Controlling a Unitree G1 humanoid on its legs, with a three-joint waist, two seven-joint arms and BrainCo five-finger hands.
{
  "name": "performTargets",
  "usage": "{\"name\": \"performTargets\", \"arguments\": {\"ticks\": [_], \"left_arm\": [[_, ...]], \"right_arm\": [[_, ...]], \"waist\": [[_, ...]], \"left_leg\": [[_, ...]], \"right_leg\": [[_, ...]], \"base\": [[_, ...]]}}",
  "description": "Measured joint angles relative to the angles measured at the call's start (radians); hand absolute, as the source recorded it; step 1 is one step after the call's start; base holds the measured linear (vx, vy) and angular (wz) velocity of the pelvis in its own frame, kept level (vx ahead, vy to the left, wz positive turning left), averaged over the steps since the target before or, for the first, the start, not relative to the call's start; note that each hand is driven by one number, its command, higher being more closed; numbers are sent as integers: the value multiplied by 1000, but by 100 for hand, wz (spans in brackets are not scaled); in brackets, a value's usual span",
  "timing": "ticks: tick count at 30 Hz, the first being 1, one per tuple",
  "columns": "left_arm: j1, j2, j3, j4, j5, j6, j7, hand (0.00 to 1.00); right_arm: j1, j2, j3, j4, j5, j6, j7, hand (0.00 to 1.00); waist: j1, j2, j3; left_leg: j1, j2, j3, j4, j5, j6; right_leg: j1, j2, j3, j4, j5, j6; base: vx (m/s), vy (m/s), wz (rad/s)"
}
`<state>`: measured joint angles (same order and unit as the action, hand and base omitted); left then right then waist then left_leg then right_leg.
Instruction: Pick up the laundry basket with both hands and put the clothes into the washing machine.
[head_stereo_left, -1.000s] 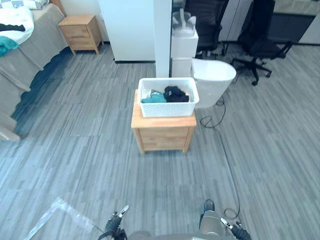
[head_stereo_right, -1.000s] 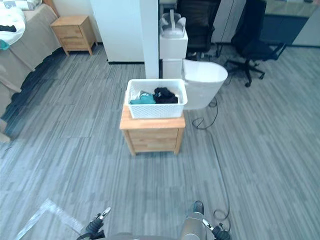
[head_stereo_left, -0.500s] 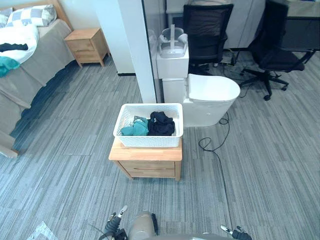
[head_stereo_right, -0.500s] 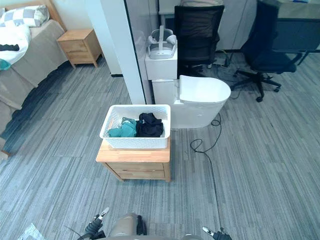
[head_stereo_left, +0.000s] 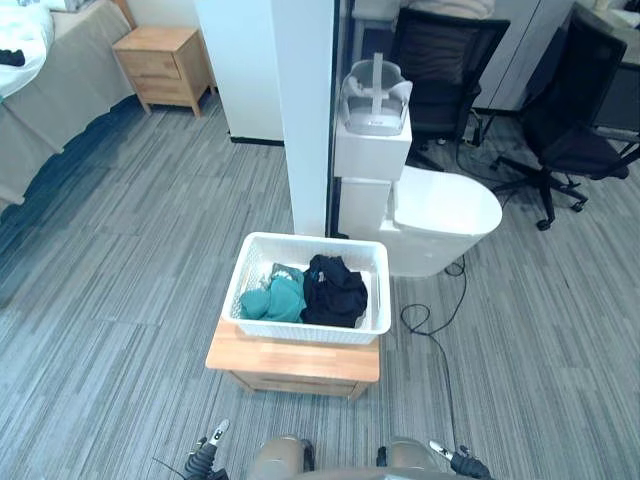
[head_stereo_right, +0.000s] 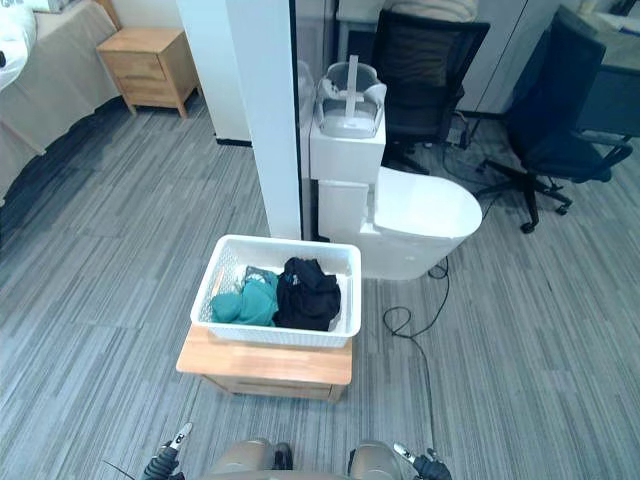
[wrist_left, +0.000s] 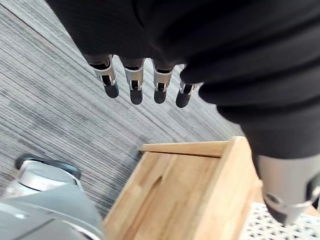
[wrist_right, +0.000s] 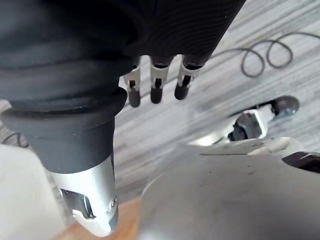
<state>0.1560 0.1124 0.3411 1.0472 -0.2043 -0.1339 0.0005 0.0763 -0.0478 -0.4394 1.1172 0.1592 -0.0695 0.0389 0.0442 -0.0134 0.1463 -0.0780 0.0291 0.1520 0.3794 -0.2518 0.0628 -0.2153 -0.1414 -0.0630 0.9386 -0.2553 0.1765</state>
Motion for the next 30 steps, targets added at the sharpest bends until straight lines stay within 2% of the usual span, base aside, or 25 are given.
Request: {"name": "performTargets", "arguments": {"ticks": [1, 2, 3, 4, 5, 7, 10, 13, 15, 17, 20, 21, 22, 23, 26, 28, 30], "left_arm": [[-1, -7, 28, -13, -6, -1, 1, 0], [0, -12, 41, -25, -15, -3, 2, 0], [0, -15, 70, -48, -30, -7, 2, 0], [1, -12, 103, -68, -42, -7, 3, 0], [-2, -11, 117, -71, -44, -5, 5, 0], [26, -33, 178, -139, -74, -1, 24, 0], [63, -29, 262, -308, -108, 1, 48, 0], [63, -23, 275, -464, -118, 2, 60, 0], [59, -34, 299, -635, -117, 13, 99, 0], [62, -72, 346, -760, -118, 15, 142, 0], [96, -115, 414, -884, -120, 14, 202, 0], [118, -130, 455, -960, -118, 14, 247, 0], [126, -135, 469, -987, -115, 14, 264, 0], [140, -143, 487, -1044, -114, 14, 290, 0], [147, -131, 464, -1137, -93, 15, 322, 0], [140, -69, 331, -1144, -83, 17, 319, 0], [65, 10, 147, -1145, -87, 19, 263, 0]], "right_arm": [[1, 2, 27, -44, 26, -1, -6, 0], [3, 4, 40, -70, 44, -3, -12, 0], [7, 8, 55, -126, 76, -9, -17, 0], [19, 16, 58, -196, 99, -13, -17, 0], [27, 14, 56, -233, 110, -15, -19, 0], [79, 0, 56, -435, 153, -26, -40, 0], [146, -5, 56, -669, 195, -38, -44, 0], [187, -3, 61, -817, 237, -39, -44, 0], [217, 10, 97, -940, 273, -38, -41, 0], [228, 16, 123, -1026, 273, -38, -38, 0], [234, 22, 139, -1086, 273, -37, -39, 0], [235, 26, 146, -1104, 277, -38, -36, 0], [234, 27, 145, -1103, 284, -37, -35, 0], [244, 27, 145, -1103, 288, -34, -34, 0], [233, 25, 164, -1089, 291, -14, -35, 0], [164, -9, 164, -1044, 276, -8, -35, 0], [53, -88, 157, -962, 260, 4, -43, 0]], "waist": [[-3, 9, -4], [-3, 12, -9], [-3, 6, -19], [-3, -22, -35], [-4, -36, -47], [-3, 18, -77], [-4, 45, -96], [4, 48, -96], [3, 36, -91], [16, 36, -67], [36, 31, -66], [40, 36, -73], [43, 39, -74], [51, 56, -85], [59, 38, -91], [56, 30, -86], [52, 15, -67]], "left_leg": [[37, 18, 0, -31, 6, -9], [45, 25, 2, -41, 8, -14], [54, 31, 4, -53, 13, -28], [57, 17, 3, -70, 11, -53], [58, 16, -7, -74, 4, -66], [79, 62, -17, -136, 24, -99], [100, 82, -48, -199, 53, -132], [80, 89, -81, -194, 65, -140], [31, 93, -107, -121, 69, -146], [15, 95, -64, -37, 69, -147], [8, 86, -75, 1, 65, -142], [2, 81, -129, -2, 49, -121], [3, 82, -145, -16, 39, -120], [5, 97, -154, -48, 4, -129], [-1, 86, -152, -64, 3, -135], [-16, 72, -159, -58, 8, -129], [-67, 56, -171, -46, 23, -122]], "right_leg": [[1, 0, -40, -118, -21, -39], [5, -1, -58, -197, -24, -49], [9, -3, -74, -368, 6, -74], [10, -10, -66, -533, 142, -97], [20, -11, -63, -561, 123, -94], [64, 47, -77, -669, 157, -122], [112, 82, -109, -740, 172, -139], [121, 83, -148, -753, 167, -147], [126, 67, -199, -741, 153, -155], [156, 47, -221, -724, 138, -155], [165, 36, -210, -703, 110, -153], [157, 42, -211, -704, 104, -147], [155, 50, -211, -709, 106, -145], [149, 66, -220, -717, 111, -142], [142, 54, -227, -717, 134, -136], [130, 42, -227, -717, 144, -134], [90, 29, -232, -716, 169, -132]], "base": [[270, -103, -5], [233, -141, -4], [179, -153, -1], [185, -188, 6], [192, -209, 4], [173, -191, -9], [112, -135, 14], [31, -91, 45], [-14, -45, 62], [-41, -10, 42], [-81, 9, 5], [-71, 1, 6], [-53, 10, 9], [-16, 46, 15], [-17, 63, 11], [-35, 74, 6], [-64, 61, 9]]}}
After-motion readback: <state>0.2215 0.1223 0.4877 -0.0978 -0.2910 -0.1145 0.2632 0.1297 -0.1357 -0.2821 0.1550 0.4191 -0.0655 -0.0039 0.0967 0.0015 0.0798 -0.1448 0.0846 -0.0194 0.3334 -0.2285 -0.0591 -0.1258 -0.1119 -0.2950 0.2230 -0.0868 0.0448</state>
